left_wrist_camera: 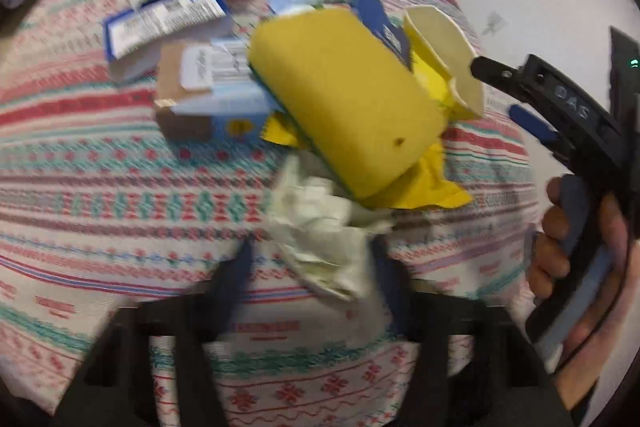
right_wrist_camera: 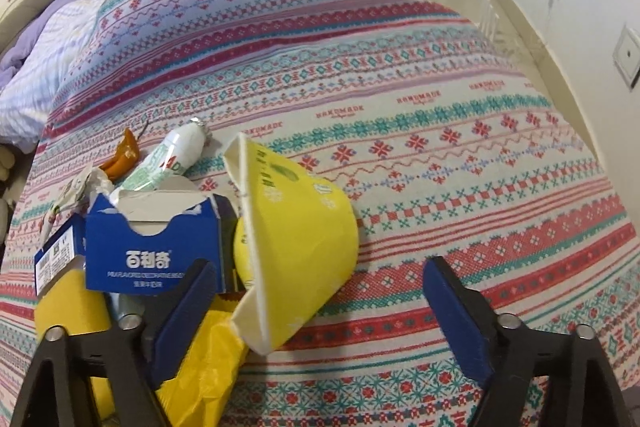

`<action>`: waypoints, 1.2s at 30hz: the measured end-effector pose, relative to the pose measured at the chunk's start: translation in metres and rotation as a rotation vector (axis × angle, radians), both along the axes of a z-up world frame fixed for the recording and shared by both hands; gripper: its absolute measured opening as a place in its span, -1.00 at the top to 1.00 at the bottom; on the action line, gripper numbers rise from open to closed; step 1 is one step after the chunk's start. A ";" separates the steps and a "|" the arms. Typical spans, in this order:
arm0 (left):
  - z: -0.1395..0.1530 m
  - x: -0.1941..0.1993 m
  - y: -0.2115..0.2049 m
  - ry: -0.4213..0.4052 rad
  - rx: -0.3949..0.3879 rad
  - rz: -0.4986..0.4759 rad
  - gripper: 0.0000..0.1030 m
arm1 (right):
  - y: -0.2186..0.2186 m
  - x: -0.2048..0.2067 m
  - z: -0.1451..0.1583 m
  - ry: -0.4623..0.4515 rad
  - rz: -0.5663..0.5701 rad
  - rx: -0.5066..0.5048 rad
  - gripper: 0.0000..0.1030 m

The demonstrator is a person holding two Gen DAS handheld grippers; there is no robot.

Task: Collect trash
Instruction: 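Grasp the crumpled white tissue with the left tool while the right tool grasps the yellow-white cup, then carry the tissue over the wastebasket and open the left tool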

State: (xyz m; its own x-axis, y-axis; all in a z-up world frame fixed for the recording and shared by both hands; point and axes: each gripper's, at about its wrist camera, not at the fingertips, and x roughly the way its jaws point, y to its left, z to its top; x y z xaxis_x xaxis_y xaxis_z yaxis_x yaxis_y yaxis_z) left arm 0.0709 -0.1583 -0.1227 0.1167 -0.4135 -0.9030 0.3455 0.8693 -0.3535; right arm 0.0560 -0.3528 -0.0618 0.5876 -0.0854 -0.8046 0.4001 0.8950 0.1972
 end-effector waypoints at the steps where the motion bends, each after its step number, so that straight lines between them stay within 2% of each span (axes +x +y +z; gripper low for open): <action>1: 0.002 0.000 0.002 0.000 -0.016 0.018 0.31 | -0.004 0.000 -0.003 0.004 -0.008 0.020 -0.59; 2: 0.006 0.000 0.002 -0.014 -0.019 0.025 0.39 | -0.005 0.000 -0.004 0.008 -0.011 0.031 -0.58; 5: 0.013 -0.002 0.002 -0.060 -0.005 0.015 0.42 | -0.005 0.002 -0.008 0.018 -0.009 0.048 -0.47; 7: 0.016 -0.006 0.012 -0.031 -0.026 0.019 0.43 | -0.002 0.004 -0.009 0.023 0.002 0.047 -0.43; 9: 0.017 -0.005 0.021 -0.010 -0.042 0.029 0.44 | 0.000 0.007 -0.011 0.033 0.010 0.041 -0.31; 10: 0.018 -0.005 0.022 -0.006 -0.046 0.033 0.45 | 0.001 0.008 -0.012 0.037 0.014 0.042 -0.12; 11: 0.020 -0.006 0.024 -0.005 -0.052 0.034 0.45 | 0.001 0.009 -0.013 0.040 0.019 0.049 0.17; 12: 0.025 -0.004 0.031 -0.005 -0.057 0.034 0.46 | 0.000 0.009 -0.014 0.039 0.023 0.063 0.32; 13: 0.033 -0.001 0.046 -0.003 -0.059 0.035 0.46 | 0.000 0.009 -0.014 0.032 0.027 0.075 0.61; 14: 0.038 -0.001 0.050 -0.006 -0.066 0.035 0.46 | 0.000 0.008 -0.012 0.020 0.027 0.071 0.66; 16: 0.044 -0.003 0.056 -0.010 -0.077 0.036 0.46 | 0.000 0.005 -0.008 0.019 0.017 0.028 0.91; 19: 0.059 -0.006 0.078 -0.028 -0.107 0.048 0.46 | -0.005 -0.001 -0.004 -0.018 0.018 0.072 0.93; 25: 0.076 0.007 0.110 -0.100 -0.127 0.091 0.46 | -0.012 -0.012 0.006 -0.070 -0.019 0.075 0.93; 30: 0.081 0.017 0.141 -0.112 -0.156 0.149 0.46 | -0.019 -0.022 0.012 -0.111 -0.070 0.084 0.93; 36: 0.093 0.034 0.179 -0.163 -0.166 0.250 0.46 | -0.014 -0.032 0.021 -0.158 -0.100 0.077 0.93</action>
State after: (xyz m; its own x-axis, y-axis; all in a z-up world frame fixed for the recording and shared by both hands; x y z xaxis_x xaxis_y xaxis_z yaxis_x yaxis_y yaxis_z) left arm 0.1046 0.0205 -0.0301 0.3704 -0.4936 -0.7869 0.1921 0.8695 -0.4550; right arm 0.0241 -0.3666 -0.0410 0.6987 -0.0919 -0.7095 0.4453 0.8320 0.3308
